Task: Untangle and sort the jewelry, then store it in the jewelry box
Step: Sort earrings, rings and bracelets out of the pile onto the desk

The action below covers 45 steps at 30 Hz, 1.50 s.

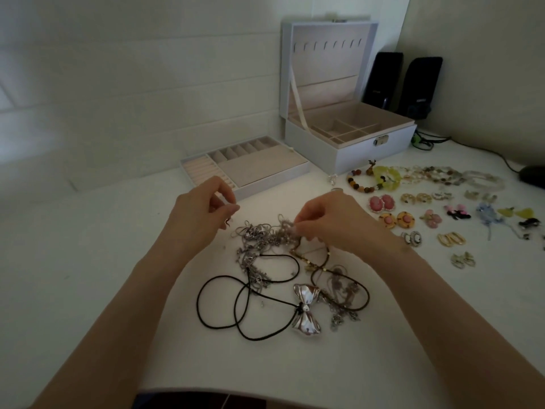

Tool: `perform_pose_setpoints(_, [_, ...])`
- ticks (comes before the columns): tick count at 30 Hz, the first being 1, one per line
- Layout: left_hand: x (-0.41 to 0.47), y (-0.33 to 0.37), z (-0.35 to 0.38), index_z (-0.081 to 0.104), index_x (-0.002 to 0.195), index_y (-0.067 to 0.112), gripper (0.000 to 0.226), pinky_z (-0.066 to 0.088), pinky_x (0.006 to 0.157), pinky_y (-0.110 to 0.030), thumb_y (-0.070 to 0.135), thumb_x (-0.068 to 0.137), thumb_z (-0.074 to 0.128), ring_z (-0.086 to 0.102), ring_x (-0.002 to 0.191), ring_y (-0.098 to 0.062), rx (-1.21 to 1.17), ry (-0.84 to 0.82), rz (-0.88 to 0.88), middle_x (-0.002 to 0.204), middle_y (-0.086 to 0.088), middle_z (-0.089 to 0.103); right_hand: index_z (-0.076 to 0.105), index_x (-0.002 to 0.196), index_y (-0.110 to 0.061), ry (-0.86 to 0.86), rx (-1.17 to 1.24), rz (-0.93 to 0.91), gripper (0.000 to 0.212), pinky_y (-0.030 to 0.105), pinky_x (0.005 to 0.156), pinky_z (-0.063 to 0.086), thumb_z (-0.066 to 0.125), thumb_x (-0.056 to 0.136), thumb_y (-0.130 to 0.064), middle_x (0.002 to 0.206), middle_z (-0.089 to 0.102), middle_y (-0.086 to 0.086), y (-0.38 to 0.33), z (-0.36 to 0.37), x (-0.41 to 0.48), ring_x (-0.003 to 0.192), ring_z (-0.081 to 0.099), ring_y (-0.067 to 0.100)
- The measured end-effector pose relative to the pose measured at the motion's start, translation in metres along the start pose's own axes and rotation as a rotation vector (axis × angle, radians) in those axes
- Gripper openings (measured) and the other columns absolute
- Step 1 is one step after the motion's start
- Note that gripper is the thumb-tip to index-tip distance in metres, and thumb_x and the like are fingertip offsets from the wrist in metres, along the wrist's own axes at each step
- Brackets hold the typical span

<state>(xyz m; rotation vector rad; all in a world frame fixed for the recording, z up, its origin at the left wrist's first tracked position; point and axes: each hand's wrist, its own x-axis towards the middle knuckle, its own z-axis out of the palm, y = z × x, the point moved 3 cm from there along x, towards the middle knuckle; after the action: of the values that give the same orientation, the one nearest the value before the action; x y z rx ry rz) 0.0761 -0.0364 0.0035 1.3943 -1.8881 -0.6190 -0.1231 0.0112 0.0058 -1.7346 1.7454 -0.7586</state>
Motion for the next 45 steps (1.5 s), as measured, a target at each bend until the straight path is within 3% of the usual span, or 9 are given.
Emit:
perform_pose_setpoints(5, [0.001,0.001,0.0,0.062,0.08,0.012,0.013,0.048,0.053,-0.008,0.003,0.088,0.06,0.059,0.053,0.002,-0.055,-0.031,-0.015,0.075,-0.002,0.062,0.069,0.091,-0.022,0.139,-0.192,-0.106,0.016,0.011,0.051,0.03,0.069,0.083,-0.036,0.07,0.047,-0.016,-0.013,0.01,0.001,0.061,0.046,-0.001])
perform_pose_setpoints(9, [0.001,-0.001,0.001,0.066,0.081,0.016,0.01,0.049,0.058,-0.013,0.007,0.085,0.065,0.062,0.066,-0.007,0.032,-0.073,-0.017,0.077,-0.001,0.066,0.069,0.097,-0.019,0.073,-0.252,-0.183,0.024,0.02,0.06,0.036,0.069,0.083,-0.039,0.075,0.051,-0.008,-0.029,0.033,0.011,0.072,0.051,0.008])
perform_pose_setpoints(12, [0.001,-0.002,-0.001,0.066,0.082,0.017,0.007,0.045,0.064,-0.02,0.01,0.085,0.065,0.061,0.069,-0.009,0.081,-0.062,-0.012,0.075,0.003,0.065,0.069,0.09,-0.016,0.04,-0.337,-0.19,0.015,0.012,0.056,0.033,0.069,0.084,-0.03,0.075,0.051,-0.008,-0.031,0.041,0.021,0.083,0.056,0.013])
perform_pose_setpoints(16, [0.001,-0.002,-0.003,0.063,0.08,0.019,0.007,0.044,0.062,-0.019,0.019,0.087,0.065,0.058,0.065,-0.009,0.098,-0.059,-0.014,0.076,0.003,0.063,0.068,0.075,-0.018,0.077,-0.077,-0.127,0.012,0.006,0.049,0.038,0.073,0.081,-0.027,0.068,0.059,-0.012,-0.028,0.026,0.023,0.065,0.055,0.002])
perform_pose_setpoints(22, [-0.005,-0.001,-0.001,0.064,0.076,0.018,0.022,0.044,0.062,-0.02,0.033,0.072,0.079,0.059,0.066,-0.008,0.153,-0.351,-0.1,0.074,0.001,0.066,0.07,0.074,-0.016,0.126,0.268,-0.04,0.014,0.016,0.052,0.041,0.075,0.08,-0.028,0.059,0.061,-0.009,-0.019,0.01,0.019,0.05,0.05,-0.001])
perform_pose_setpoints(28, [-0.008,0.002,0.005,0.065,0.077,0.021,0.014,0.037,0.055,-0.009,0.027,0.075,0.078,0.05,0.062,-0.001,0.27,-0.451,-0.015,0.07,0.009,0.059,0.071,0.075,-0.014,0.084,0.057,-0.026,0.014,0.004,0.048,0.038,0.076,0.078,-0.027,0.065,0.062,-0.009,-0.011,0.017,0.02,0.059,0.054,-0.002])
perform_pose_setpoints(34, [-0.006,0.002,0.004,0.063,0.075,0.022,0.012,0.039,0.055,-0.004,0.015,0.082,0.069,0.052,0.063,0.0,0.262,-0.373,0.016,0.071,0.011,0.06,0.066,0.09,-0.021,0.137,-0.064,-0.187,0.011,0.013,0.06,0.041,0.066,0.083,-0.013,0.074,0.057,-0.009,-0.02,0.024,0.016,0.065,0.05,0.001])
perform_pose_setpoints(38, [-0.003,0.0,0.002,0.066,0.078,0.016,0.01,0.048,0.065,-0.017,0.02,0.077,0.075,0.06,0.067,-0.008,0.155,-0.321,-0.024,0.076,0.001,0.066,0.071,0.087,-0.021,0.111,-0.133,-0.222,0.012,0.006,0.063,0.038,0.066,0.084,-0.011,0.081,0.059,-0.009,-0.02,0.029,0.016,0.067,0.048,-0.002])
perform_pose_setpoints(45, [-0.005,0.005,0.015,0.065,0.081,0.017,0.013,0.04,0.062,-0.011,0.023,0.077,0.076,0.053,0.07,-0.006,0.239,-0.346,0.095,0.077,0.008,0.058,0.071,0.098,-0.022,0.101,-0.257,-0.29,0.014,0.022,0.075,0.041,0.068,0.084,-0.02,0.097,0.053,-0.002,-0.022,0.034,0.014,0.081,0.048,0.009])
